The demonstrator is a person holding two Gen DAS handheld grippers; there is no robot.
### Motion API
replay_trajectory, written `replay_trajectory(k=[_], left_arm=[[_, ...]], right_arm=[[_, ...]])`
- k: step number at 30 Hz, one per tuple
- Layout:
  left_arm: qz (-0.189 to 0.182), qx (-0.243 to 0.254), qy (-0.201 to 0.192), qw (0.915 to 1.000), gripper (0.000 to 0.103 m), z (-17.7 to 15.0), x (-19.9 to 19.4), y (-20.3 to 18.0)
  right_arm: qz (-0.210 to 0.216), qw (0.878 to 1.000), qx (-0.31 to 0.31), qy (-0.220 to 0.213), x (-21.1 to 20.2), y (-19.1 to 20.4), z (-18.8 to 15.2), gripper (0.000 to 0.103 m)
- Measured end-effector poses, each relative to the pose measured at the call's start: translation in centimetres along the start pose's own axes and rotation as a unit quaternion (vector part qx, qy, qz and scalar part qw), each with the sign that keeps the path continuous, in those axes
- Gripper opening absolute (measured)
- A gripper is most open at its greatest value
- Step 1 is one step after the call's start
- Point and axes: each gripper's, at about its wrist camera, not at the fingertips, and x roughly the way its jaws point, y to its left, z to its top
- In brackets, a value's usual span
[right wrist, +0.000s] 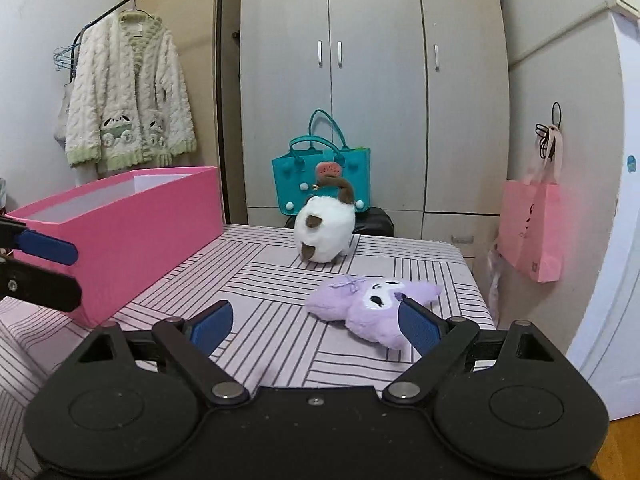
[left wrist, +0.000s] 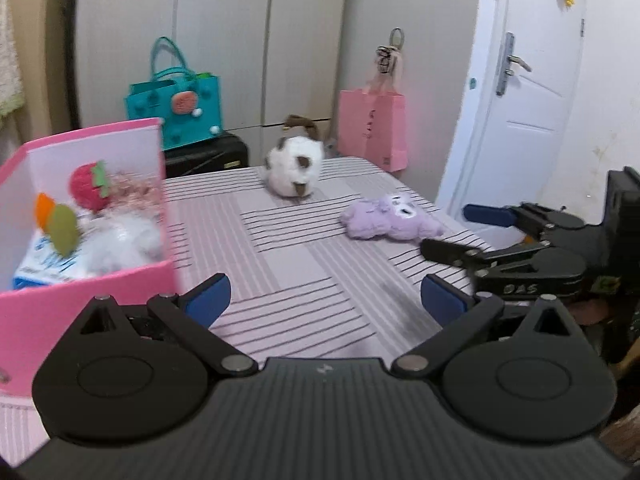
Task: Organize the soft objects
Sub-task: 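Move the right tool to the purple plush and close on it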
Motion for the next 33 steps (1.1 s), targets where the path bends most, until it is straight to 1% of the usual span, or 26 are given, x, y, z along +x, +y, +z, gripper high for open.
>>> replay_trajectory(k=[5,9,12,14,17,24,27,30,33], left_arm=[[-0.02,0.004,0.0,0.9998,0.102,0.8,2.7,-1.8],[-0.025,-0.001,0.007,0.9997,0.101,1.7,5.3,-2.5],[-0.021,-0.007,0.023,0.9995,0.101,2.3,7.7,-2.6],[-0.022,-0.02,0.026,0.9992,0.1,2.7,9.3,-2.5],[-0.029,-0.052,0.032,0.9977,0.1,3.3,11.2,-2.1],[-0.01,-0.083,0.045,0.9955,0.099,4.2,14.9,-1.9],[-0.011,-0.099,0.056,0.9935,0.097,4.5,16.4,-1.9],[-0.012,-0.097,0.074,0.9924,0.093,4.6,18.3,-2.4],[-0.018,-0.101,0.079,0.9916,0.093,4.7,19.2,-2.3]], right_arm=[[-0.01,0.999,0.023,0.02,1.3,-1.5,-0.3,0.092],[-0.03,0.998,0.02,0.043,2.3,-2.5,-0.6,0.093],[-0.025,0.997,0.012,0.068,2.9,-3.1,-0.5,0.093],[-0.023,0.996,-0.006,0.081,3.1,-3.2,-0.3,0.093],[-0.028,0.995,-0.026,0.094,3.7,-3.4,0.1,0.093],[-0.024,0.992,-0.042,0.119,6.4,-3.9,0.8,0.093],[-0.017,0.991,-0.027,0.128,7.3,-4.3,1.1,0.093],[-0.002,0.99,0.002,0.142,8.1,-4.8,1.4,0.093],[0.003,0.988,0.011,0.152,8.8,-4.9,1.6,0.093]])
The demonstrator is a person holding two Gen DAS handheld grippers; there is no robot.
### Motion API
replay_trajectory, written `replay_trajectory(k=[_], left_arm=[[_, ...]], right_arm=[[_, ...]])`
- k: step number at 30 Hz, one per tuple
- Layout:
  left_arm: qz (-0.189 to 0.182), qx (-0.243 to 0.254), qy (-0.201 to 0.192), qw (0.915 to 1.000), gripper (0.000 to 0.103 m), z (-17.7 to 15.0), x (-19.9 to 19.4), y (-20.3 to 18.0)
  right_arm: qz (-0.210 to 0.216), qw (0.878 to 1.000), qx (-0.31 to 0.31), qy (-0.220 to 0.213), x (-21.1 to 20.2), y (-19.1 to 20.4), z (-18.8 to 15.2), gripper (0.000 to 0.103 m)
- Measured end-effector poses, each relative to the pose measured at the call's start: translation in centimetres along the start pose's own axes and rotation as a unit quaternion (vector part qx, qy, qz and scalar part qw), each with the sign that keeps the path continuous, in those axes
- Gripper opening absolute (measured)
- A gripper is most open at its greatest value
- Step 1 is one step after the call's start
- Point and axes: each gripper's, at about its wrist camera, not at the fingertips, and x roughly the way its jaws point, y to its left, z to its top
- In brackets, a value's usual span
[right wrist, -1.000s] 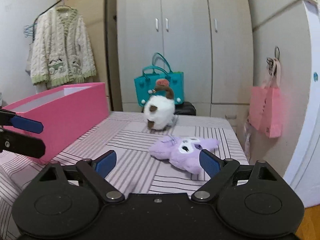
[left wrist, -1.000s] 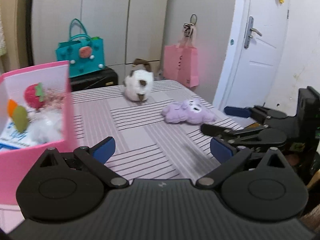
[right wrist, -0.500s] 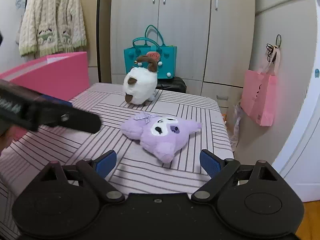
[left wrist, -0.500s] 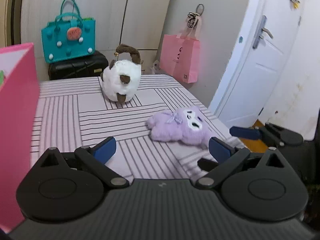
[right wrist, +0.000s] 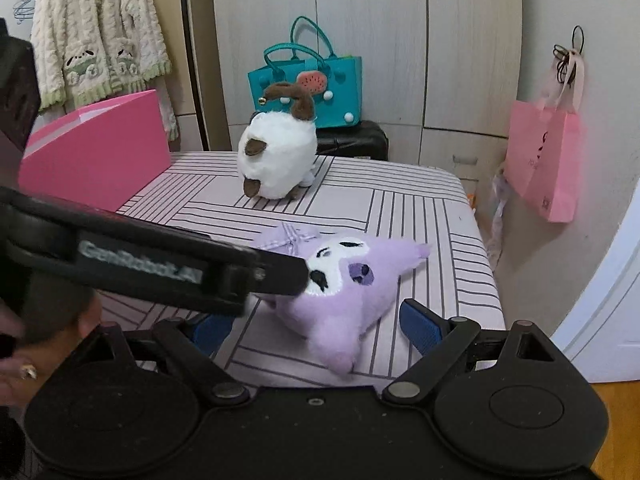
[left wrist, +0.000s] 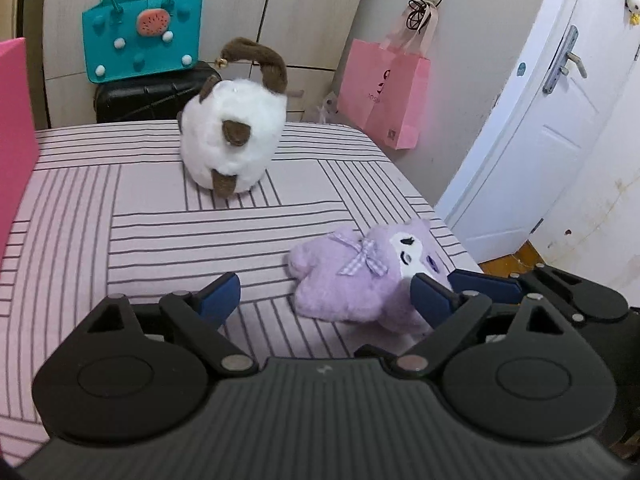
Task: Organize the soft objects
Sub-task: 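Move the right tool to the purple plush and close on it, then lift the purple plush with the right tool and carry it toward the box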
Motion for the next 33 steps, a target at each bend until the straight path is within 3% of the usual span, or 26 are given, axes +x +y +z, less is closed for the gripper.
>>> replay_trajectory(k=[5,11,18,33], left_arm=[[-0.023,-0.03,0.001,0.9993,0.082,0.4,0.3,1.0],[-0.072,-0.064,0.007,0.9953,0.058,0.4,0.7,1.6],[-0.06,-0.028,-0.002,0.9978,0.052,0.0,0.6,0.4],[-0.041,0.002,-0.009,0.9991,0.046,-0.8,-1.9,-0.4]], right_arm=[[-0.009,1.0,-0.008,0.013,0.9,-0.2,0.4,0.091],[-0.012,1.0,-0.012,0.01,1.3,-0.3,0.4,0.073],[-0.02,1.0,-0.005,0.004,1.1,-0.7,0.3,0.059],[-0.019,1.0,-0.006,-0.019,-0.4,0.5,-0.7,0.055]])
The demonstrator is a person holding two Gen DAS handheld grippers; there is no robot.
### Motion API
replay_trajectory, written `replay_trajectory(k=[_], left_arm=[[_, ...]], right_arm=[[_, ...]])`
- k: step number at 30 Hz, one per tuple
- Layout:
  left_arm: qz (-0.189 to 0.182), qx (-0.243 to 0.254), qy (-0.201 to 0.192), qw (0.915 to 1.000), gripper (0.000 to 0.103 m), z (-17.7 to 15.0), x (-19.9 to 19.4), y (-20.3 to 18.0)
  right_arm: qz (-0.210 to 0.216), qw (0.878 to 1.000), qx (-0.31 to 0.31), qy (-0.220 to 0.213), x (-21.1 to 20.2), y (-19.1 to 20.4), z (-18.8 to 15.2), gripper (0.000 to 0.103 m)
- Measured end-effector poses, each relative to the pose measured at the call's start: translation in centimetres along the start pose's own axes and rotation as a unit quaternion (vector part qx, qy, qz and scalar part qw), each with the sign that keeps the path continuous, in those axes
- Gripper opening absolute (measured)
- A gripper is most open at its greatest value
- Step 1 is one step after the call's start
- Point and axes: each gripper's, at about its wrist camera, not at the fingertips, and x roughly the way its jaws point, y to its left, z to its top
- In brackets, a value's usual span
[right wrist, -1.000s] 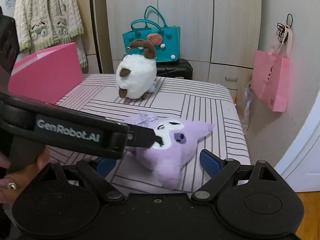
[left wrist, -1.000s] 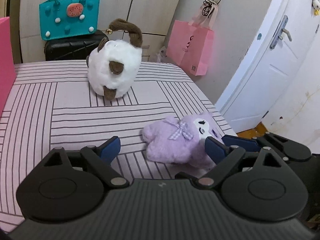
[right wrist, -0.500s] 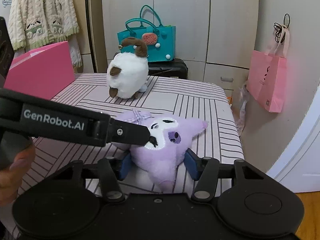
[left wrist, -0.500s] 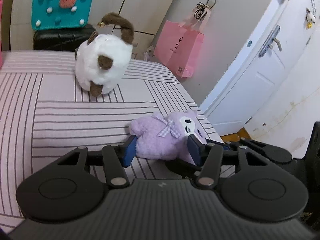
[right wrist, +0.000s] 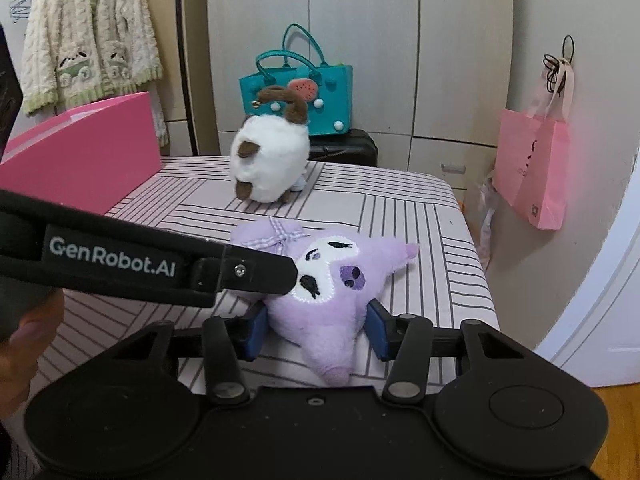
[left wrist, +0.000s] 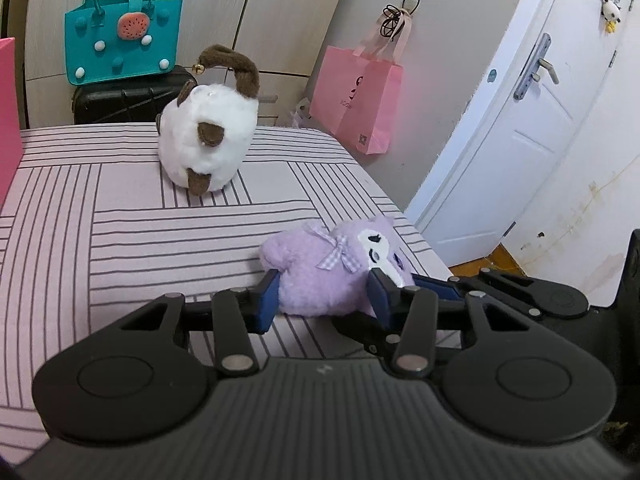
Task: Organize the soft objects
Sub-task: 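Lift the purple plush with the right tool and carry it toward the box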
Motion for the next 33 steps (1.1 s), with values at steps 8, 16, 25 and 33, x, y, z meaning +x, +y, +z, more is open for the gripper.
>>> replay_trajectory(k=[8,16,25,33], left_arm=[[-0.008,-0.007,0.016,0.9998,0.045,-0.7,-2.1,0.3],[-0.029,-0.026,0.027,0.9989,0.045,-1.8,-4.3,0.9],[-0.065,-0.033,0.045,0.9963,0.045,-3.1,-6.8,0.6],[-0.059,-0.042,0.036,0.9967,0.043,-3.6,-9.3,1.4]], right_arm=[[0.007,1.0,-0.014,0.005,-1.6,1.4,-0.2,0.055],[0.031,0.999,-0.012,0.005,-3.3,2.5,-0.5,0.057],[0.088,0.996,-0.011,0.024,-4.8,4.4,-0.8,0.052],[0.09,0.995,-0.022,0.024,-5.6,5.9,-0.8,0.051]])
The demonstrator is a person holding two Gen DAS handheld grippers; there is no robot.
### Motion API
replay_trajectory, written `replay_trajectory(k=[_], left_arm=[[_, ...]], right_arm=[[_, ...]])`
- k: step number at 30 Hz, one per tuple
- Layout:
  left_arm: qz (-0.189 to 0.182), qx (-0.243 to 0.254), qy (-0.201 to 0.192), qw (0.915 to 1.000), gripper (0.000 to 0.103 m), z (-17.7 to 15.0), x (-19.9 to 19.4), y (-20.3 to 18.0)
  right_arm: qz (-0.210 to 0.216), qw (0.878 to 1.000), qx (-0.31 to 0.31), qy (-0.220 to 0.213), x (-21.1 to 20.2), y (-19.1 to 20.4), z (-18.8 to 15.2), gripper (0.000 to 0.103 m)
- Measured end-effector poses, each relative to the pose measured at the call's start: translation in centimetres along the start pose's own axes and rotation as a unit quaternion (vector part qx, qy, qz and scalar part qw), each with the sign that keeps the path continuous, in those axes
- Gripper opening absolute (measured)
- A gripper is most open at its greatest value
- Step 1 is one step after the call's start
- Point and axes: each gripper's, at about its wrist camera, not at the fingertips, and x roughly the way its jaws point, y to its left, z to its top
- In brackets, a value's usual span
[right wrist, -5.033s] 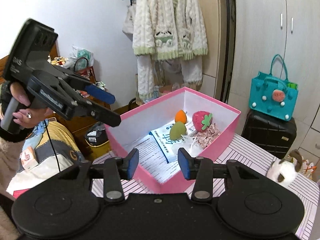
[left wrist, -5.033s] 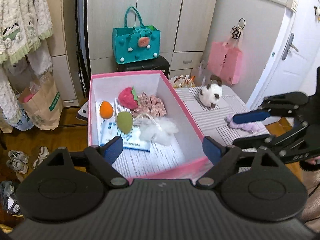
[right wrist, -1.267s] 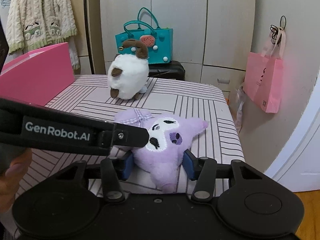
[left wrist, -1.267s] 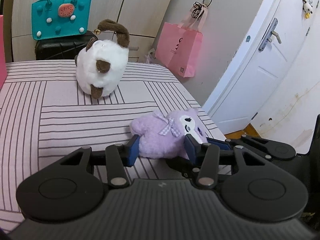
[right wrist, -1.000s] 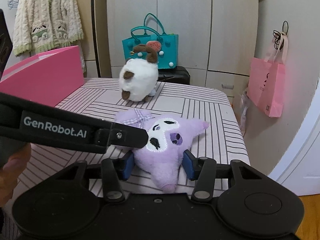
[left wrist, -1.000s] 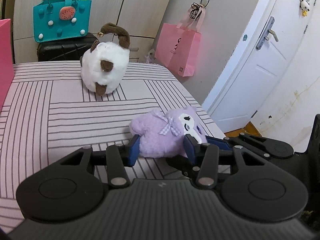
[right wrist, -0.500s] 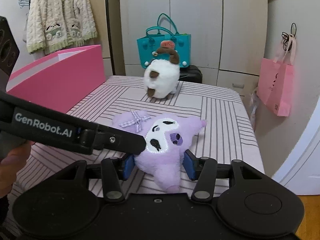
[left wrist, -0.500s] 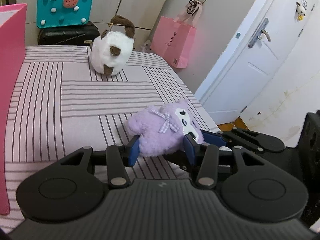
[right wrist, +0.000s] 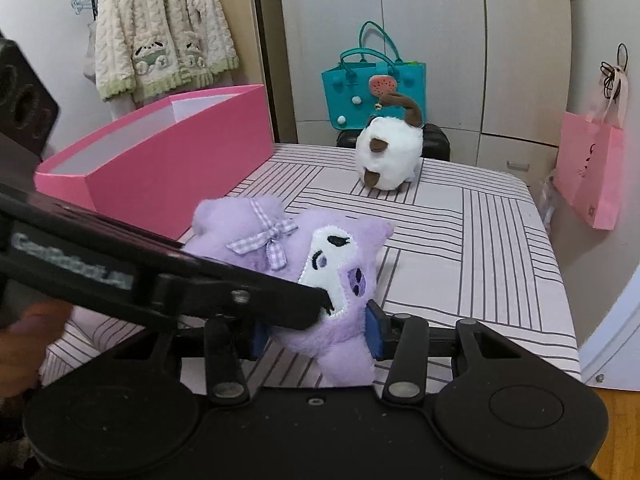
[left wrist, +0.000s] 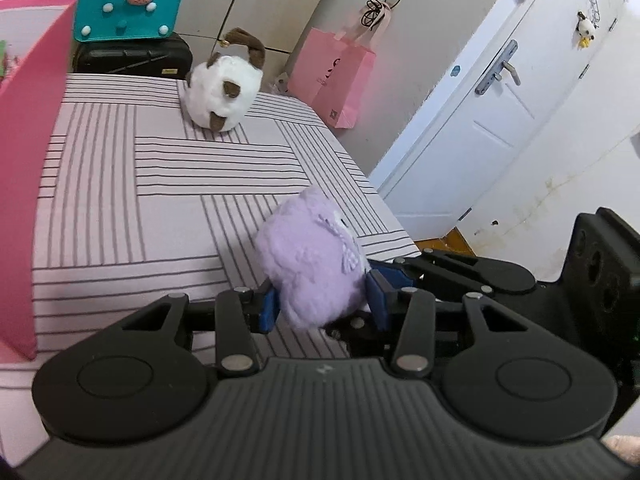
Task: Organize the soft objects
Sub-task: 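Lift the purple plush with the right tool and carry it toward the box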
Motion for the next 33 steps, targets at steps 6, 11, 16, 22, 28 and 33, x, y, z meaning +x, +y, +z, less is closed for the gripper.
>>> replay_trajectory(k=[6,11,16,22,28,33], left_arm=[[0.013,-0.003,-0.017,0.9998,0.035,-0.5,-2.4,0.6],[0.016,0.0,-0.022,0.9996,0.032,-0.9,-4.2,0.7],[0.022,0.003,-0.003,0.9998,0.032,-1.4,-6.1,1.0],[0.025,-0.004,0.026,0.9994,0.032,-2.6,-8.8,1.8],[0.034,-0.007,0.036,0.9987,0.032,-3.7,-12.3,2.2],[0.045,-0.001,0.04,0.9982,0.032,-3.6,-15.1,1.9]], right_arm=[[0.001,1.0,-0.015,0.01,-0.3,0.9,0.0,0.05],[0.004,0.999,-0.036,0.007,-1.0,2.5,0.3,0.05],[0.03,0.998,-0.049,0.02,-1.7,3.8,0.5,0.05],[0.073,0.994,-0.063,0.042,-2.4,6.0,0.7,0.05],[0.111,0.988,-0.091,0.048,-3.3,8.8,1.1,0.05],[0.14,0.984,-0.105,0.047,-4.1,10.5,2.0,0.05]])
